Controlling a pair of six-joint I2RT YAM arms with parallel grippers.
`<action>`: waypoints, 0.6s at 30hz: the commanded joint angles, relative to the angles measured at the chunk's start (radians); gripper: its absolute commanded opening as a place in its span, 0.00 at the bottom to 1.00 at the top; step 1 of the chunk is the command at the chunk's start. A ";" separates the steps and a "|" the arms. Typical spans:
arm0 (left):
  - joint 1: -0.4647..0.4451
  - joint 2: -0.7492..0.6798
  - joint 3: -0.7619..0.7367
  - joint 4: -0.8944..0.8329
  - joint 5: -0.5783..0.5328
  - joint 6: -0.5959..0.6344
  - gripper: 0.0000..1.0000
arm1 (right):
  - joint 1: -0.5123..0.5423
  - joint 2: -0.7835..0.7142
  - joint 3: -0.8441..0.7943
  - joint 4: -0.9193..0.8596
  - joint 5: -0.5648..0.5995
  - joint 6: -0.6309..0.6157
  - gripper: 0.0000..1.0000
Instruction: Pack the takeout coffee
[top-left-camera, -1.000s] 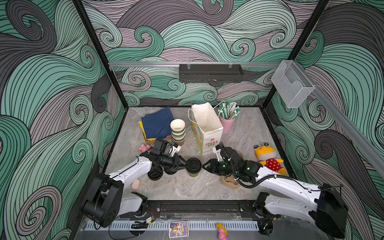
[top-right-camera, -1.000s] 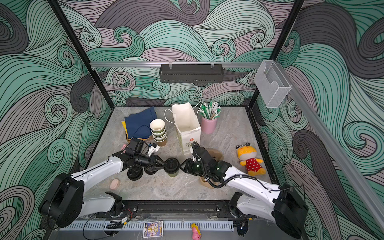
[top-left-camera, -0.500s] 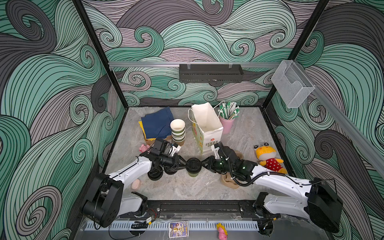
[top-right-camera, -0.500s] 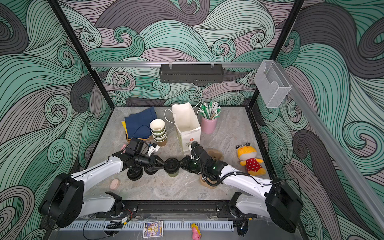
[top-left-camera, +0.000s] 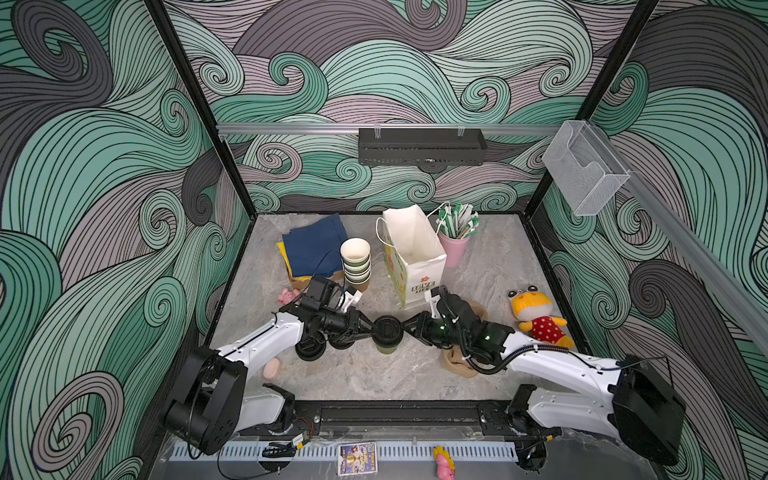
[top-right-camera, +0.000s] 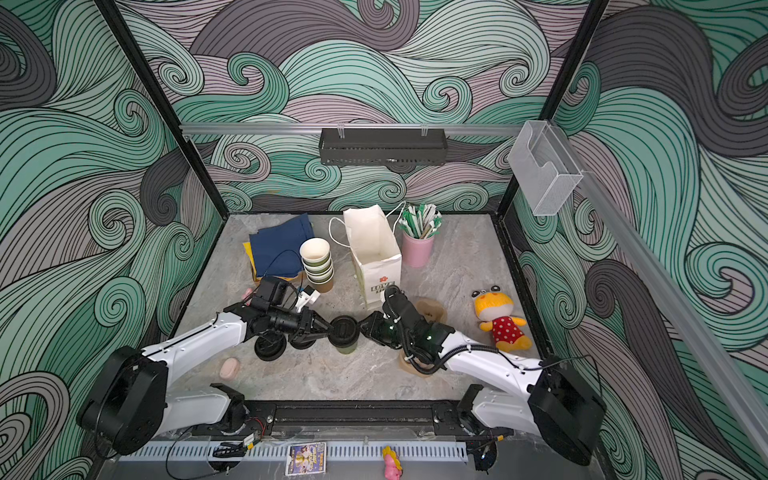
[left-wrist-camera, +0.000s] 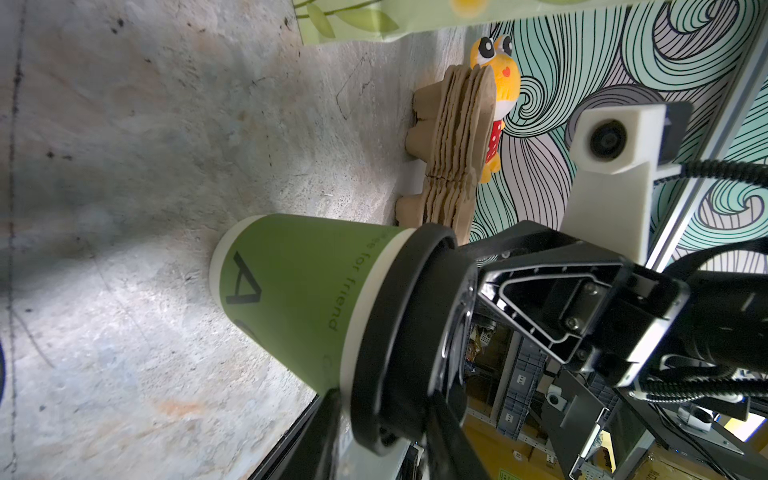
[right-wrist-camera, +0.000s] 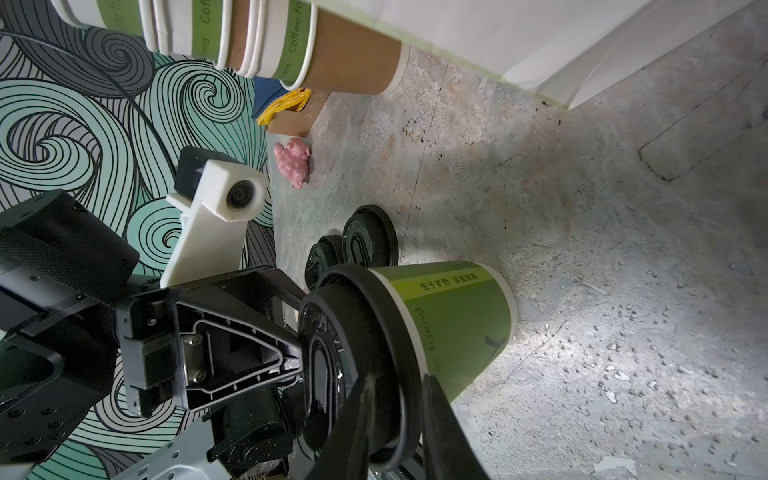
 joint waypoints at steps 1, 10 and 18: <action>-0.012 0.019 0.023 -0.044 -0.011 0.023 0.32 | -0.006 0.012 -0.017 0.003 0.020 0.029 0.23; -0.013 0.024 0.020 -0.047 -0.014 0.029 0.31 | -0.006 0.039 -0.027 0.000 0.026 0.049 0.17; -0.015 0.033 0.015 -0.066 -0.028 0.050 0.30 | -0.007 0.054 -0.033 -0.157 0.026 0.066 0.08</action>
